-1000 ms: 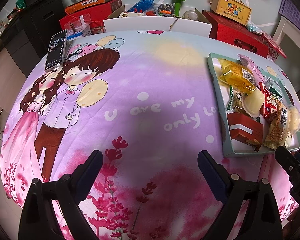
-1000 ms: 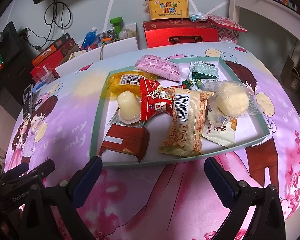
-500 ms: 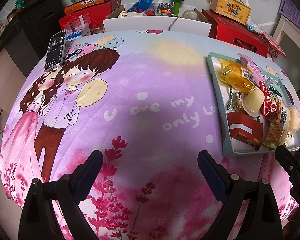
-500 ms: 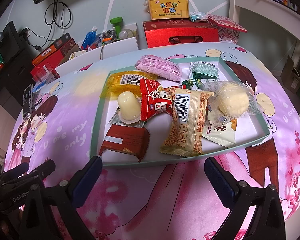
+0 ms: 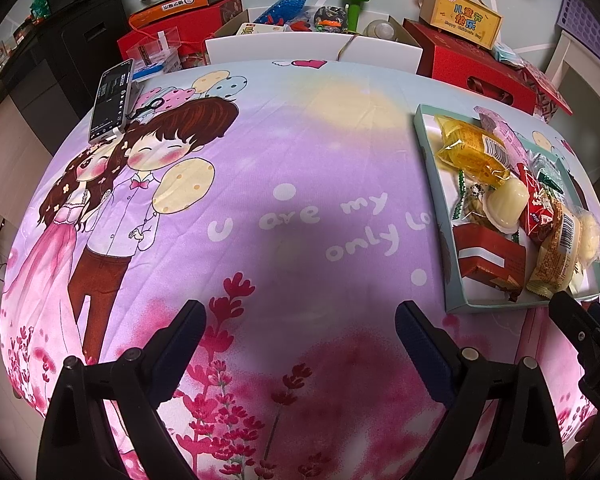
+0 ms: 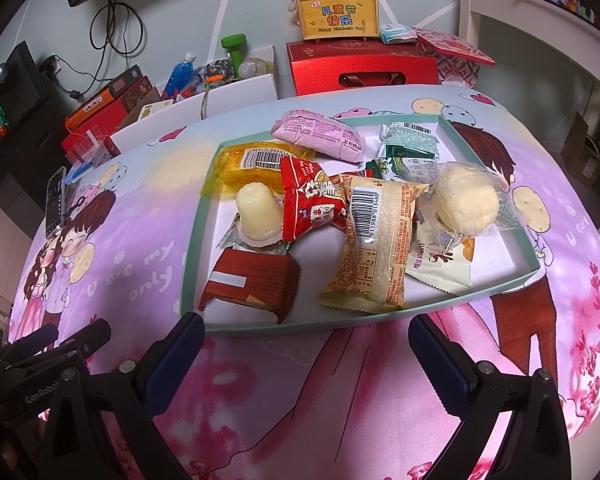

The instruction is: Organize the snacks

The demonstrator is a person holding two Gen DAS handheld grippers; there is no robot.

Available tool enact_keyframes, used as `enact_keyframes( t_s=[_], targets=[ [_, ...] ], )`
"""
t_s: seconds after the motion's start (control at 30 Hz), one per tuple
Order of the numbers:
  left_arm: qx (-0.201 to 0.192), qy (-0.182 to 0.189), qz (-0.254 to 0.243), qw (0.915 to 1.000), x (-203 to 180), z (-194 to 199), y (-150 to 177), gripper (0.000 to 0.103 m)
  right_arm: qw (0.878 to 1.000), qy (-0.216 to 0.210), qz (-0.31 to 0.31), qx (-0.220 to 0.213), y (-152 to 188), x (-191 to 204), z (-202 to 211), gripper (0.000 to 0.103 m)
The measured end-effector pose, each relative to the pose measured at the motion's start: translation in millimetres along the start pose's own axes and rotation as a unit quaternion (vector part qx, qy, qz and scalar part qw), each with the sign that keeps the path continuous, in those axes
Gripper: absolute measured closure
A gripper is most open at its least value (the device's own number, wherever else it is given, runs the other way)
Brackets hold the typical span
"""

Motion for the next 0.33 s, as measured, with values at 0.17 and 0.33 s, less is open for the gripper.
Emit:
enact_keyframes(
  t_s=[0.17,0.33],
  targets=[
    [-0.016,0.001,0.012,0.9998,2.2,5.3,-1.2,0.007,1.000,0.000,0.000,0.000,0.0,0.1,0.0,0.000],
    [-0.034,-0.007,0.015,0.9993,2.2,10.8,-2.3,0.007,1.000,0.000,0.000,0.000,0.1,0.4,0.0,0.000]
  ],
)
Point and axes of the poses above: each gripper's, at about its wrist camera, not at the fingertips, and z roughly against the way its jaws point, x to its left, y to its underside, the point moved 2 cm from there along -z, roughly the way its jaws point, and after that the axes turned 14 degrees about -y, right-handed, at the moved point
